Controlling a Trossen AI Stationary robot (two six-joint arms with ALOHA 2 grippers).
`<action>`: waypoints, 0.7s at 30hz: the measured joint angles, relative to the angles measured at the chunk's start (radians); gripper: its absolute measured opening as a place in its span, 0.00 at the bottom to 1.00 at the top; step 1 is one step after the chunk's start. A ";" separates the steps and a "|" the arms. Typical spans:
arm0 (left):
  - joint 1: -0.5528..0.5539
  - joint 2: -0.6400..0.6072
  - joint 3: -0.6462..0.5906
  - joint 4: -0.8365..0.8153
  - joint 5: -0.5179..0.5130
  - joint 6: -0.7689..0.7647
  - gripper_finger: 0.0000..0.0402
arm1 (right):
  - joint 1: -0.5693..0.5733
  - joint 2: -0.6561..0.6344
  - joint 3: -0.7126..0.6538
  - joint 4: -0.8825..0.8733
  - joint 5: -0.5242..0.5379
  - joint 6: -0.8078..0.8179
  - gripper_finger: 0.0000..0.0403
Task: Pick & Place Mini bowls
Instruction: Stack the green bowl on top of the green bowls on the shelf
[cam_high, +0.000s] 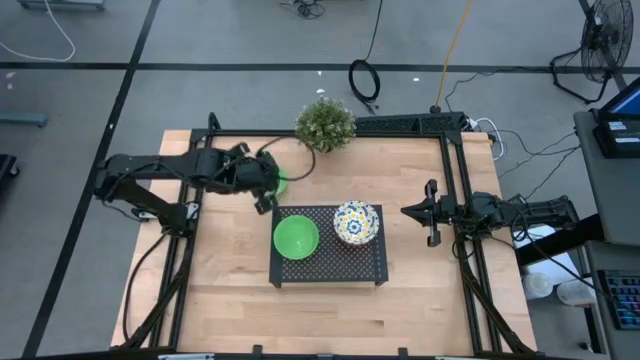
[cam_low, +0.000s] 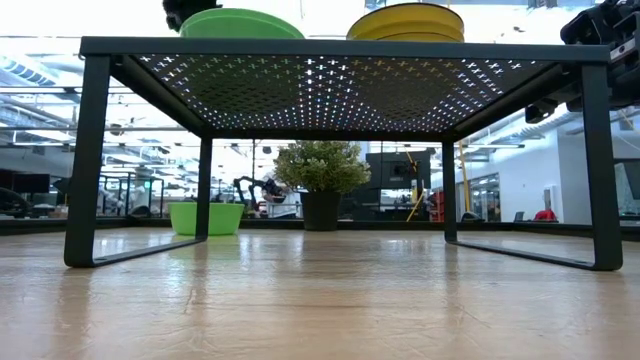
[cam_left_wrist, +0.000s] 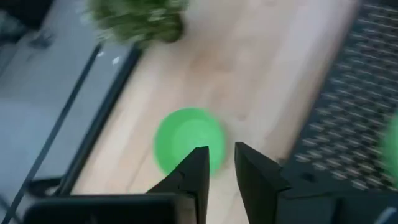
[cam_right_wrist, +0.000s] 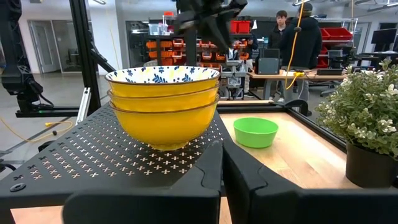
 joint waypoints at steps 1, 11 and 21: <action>0.015 -0.001 -0.001 -0.013 -0.016 -0.017 0.22 | 0.000 0.000 0.000 0.000 0.000 0.000 0.00; 0.257 -0.015 -0.179 -0.010 -0.105 -0.083 0.45 | 0.000 0.000 0.000 -0.001 0.000 0.000 0.00; 0.499 -0.031 -0.458 0.301 0.099 0.062 0.54 | 0.000 0.000 0.000 -0.001 0.000 0.000 0.00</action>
